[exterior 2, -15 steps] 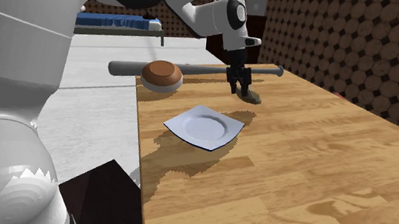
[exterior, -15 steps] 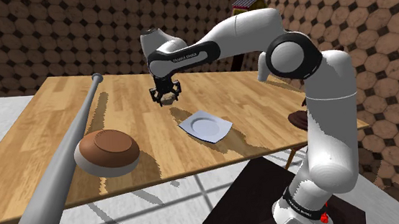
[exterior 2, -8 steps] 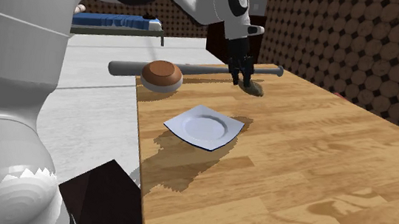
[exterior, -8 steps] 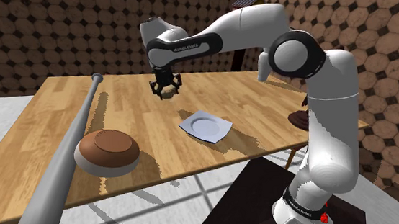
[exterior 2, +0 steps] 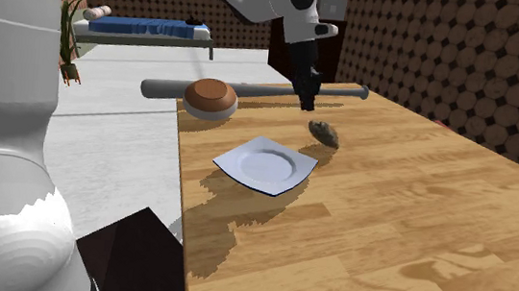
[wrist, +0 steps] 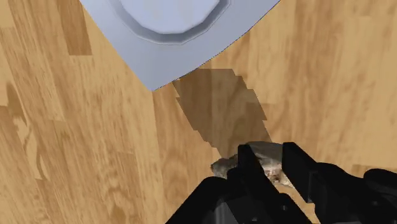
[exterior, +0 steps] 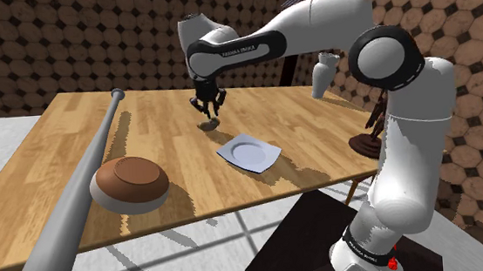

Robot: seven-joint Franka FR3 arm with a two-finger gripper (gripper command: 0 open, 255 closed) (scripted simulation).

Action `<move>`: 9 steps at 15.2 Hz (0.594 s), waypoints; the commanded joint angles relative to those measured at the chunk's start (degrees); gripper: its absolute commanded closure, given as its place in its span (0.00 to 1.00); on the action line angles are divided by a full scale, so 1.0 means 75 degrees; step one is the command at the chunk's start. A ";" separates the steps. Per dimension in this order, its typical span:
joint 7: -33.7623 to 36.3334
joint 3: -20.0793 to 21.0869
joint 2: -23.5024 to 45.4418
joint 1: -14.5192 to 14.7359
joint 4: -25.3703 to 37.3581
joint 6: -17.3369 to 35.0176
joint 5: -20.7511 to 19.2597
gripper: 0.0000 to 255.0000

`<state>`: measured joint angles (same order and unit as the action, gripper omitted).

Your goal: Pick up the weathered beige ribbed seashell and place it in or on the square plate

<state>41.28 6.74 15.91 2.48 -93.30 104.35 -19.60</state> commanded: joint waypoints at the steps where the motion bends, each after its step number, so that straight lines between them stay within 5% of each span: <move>1: 0.0060 0.0018 -0.0659 -0.0048 -0.0930 0.0266 0.0048 1.00; 4: 0.0123 0.0038 -0.1590 -0.0078 -0.2149 0.0557 0.0131 1.00; 5: 0.0122 0.0048 -0.1281 -0.0046 -0.1689 0.0397 0.0108 1.00; 6: 0.0122 0.0048 -0.1281 -0.0046 -0.1689 0.0397 0.0108 0.00; 9: 0.1666 -0.0007 -0.0040 0.0138 -0.0212 -0.0235 0.0120 0.00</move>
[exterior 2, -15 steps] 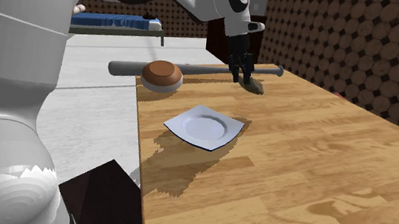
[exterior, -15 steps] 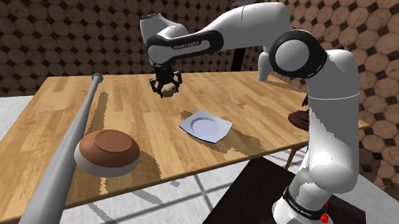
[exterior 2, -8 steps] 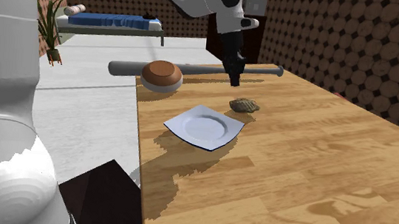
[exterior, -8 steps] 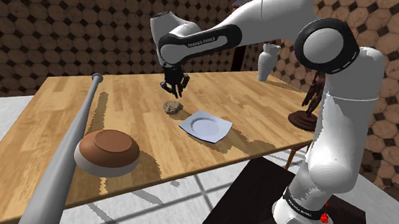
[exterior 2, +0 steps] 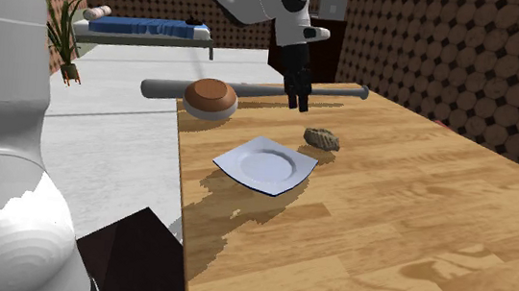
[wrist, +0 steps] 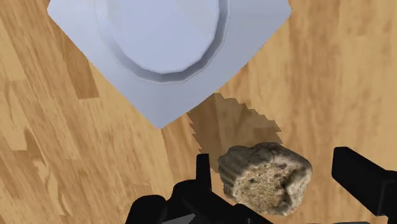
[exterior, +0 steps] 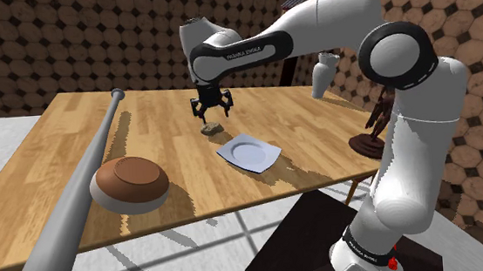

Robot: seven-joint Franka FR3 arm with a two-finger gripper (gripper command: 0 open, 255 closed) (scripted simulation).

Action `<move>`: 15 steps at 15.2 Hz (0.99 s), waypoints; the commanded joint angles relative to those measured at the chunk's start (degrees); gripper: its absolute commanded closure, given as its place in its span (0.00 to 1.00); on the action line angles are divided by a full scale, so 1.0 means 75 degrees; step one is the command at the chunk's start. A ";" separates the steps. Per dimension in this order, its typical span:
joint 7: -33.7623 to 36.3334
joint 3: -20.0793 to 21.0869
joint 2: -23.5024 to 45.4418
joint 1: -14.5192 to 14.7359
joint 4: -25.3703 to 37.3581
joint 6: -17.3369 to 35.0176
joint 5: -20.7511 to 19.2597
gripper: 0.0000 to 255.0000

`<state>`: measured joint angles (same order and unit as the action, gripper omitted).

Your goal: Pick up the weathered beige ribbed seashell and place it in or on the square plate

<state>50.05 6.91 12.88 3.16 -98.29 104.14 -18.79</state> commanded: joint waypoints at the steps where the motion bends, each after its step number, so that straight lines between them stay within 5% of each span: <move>1: 0.0962 -0.0083 0.0796 0.0111 0.1005 -0.0439 0.0044 0.00; 5: 0.2285 -0.0337 0.2264 0.0297 0.3022 -0.1273 0.0241 0.00; 15: 0.2361 -0.0377 0.2187 0.0166 0.2161 -0.0480 0.0202 0.00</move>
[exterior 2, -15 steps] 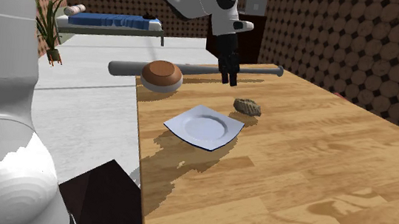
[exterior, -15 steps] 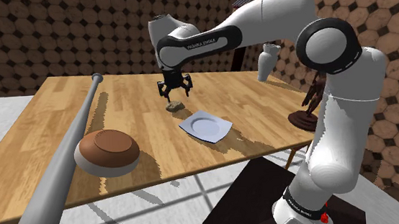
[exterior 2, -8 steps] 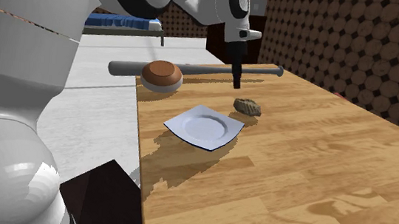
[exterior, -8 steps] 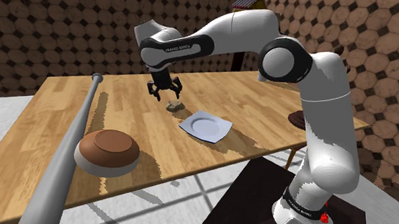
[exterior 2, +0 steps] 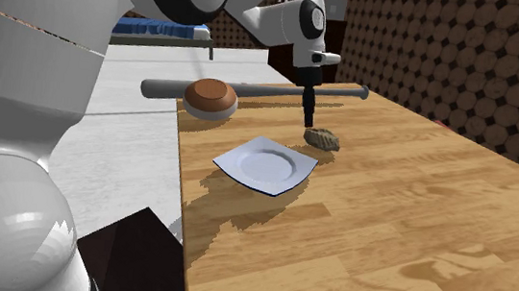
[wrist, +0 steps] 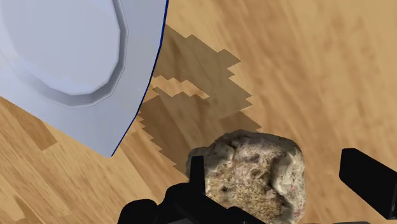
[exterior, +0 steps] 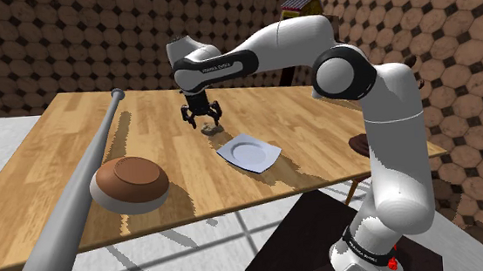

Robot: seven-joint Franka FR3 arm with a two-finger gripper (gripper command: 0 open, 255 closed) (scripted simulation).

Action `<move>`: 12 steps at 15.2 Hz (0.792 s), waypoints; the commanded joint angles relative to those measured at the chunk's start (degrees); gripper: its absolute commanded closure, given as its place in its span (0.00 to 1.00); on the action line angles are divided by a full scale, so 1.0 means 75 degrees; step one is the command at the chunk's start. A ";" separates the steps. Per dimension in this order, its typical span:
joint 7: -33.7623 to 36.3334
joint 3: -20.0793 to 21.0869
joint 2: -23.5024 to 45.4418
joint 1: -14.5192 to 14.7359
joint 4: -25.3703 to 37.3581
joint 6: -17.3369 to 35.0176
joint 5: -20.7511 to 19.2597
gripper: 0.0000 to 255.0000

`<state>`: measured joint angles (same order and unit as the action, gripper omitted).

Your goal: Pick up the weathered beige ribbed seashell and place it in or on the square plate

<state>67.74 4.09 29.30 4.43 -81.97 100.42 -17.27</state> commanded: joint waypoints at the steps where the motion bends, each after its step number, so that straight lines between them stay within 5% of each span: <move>1: 0.0001 -0.0001 -0.0003 -0.0002 -0.0015 0.0015 -0.0001 0.00; 5: 0.0001 -0.0001 -0.0003 -0.0002 -0.0014 0.0014 -0.0001 0.00; 6: 0.0001 -0.0001 -0.0003 -0.0002 -0.0014 0.0014 -0.0001 1.00; 12: 0.0000 0.0000 0.0003 0.0000 0.0004 0.0000 0.0000 1.00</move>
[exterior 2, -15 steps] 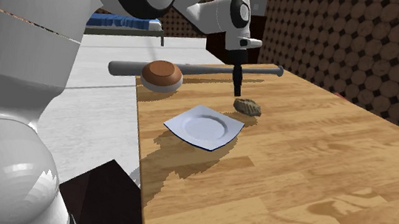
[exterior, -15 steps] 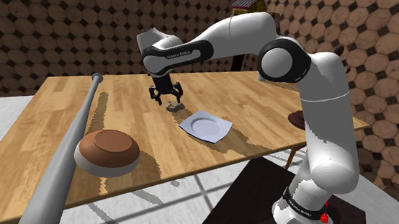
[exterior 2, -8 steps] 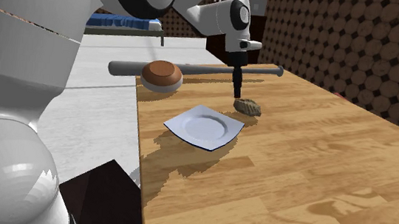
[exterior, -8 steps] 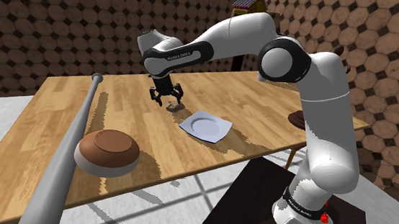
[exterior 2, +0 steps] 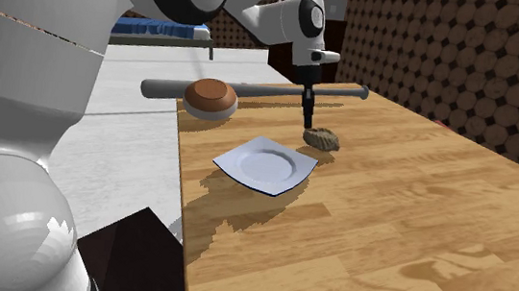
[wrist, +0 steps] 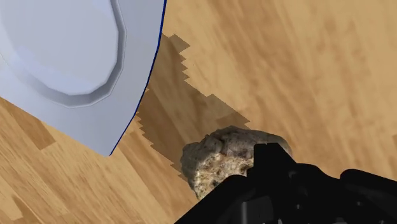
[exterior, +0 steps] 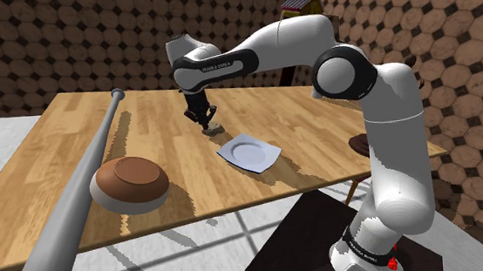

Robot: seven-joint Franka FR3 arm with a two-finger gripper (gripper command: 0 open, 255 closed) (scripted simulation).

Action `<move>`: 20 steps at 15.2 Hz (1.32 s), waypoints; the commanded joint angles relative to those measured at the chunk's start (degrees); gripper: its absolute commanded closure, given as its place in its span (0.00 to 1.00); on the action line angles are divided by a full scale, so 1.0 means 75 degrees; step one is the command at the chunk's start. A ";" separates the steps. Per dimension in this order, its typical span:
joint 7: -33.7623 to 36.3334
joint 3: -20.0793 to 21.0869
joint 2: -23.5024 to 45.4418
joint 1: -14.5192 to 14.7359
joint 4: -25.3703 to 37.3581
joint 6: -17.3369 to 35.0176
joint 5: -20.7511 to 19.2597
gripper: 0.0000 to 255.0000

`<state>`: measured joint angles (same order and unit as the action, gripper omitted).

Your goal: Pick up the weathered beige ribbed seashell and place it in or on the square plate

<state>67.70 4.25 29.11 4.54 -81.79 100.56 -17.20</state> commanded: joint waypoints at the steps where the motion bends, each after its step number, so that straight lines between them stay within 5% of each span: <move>1: -0.0007 -0.0025 0.0021 -0.0025 -0.0028 -0.0014 -0.0009 1.00; 3: -0.0002 -0.0005 0.0027 0.0001 0.0042 -0.0034 -0.0002 1.00; 4: -0.0002 -0.0005 0.0027 0.0001 0.0042 -0.0034 -0.0002 0.00; 6: -0.0896 0.0284 -0.1218 -0.1187 -0.1691 0.1719 0.1646 0.00; 8: -0.2521 0.0534 -0.2070 -0.2352 -0.3104 0.3061 0.3871 0.00; 10: -0.4751 0.0742 -0.2501 -0.3432 -0.4114 0.3652 0.6613 0.00; 12: -0.7100 0.0801 -0.2498 -0.4381 -0.4735 0.3336 0.9352 0.00; 13: -0.7498 0.0795 -0.2449 -0.4541 -0.4817 0.3192 0.9802 0.00; 20: -0.7635 0.0991 -0.1984 -0.4256 -0.4757 0.3776 1.0080 0.00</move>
<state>10.73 11.33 13.41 -27.80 -117.62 127.94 57.88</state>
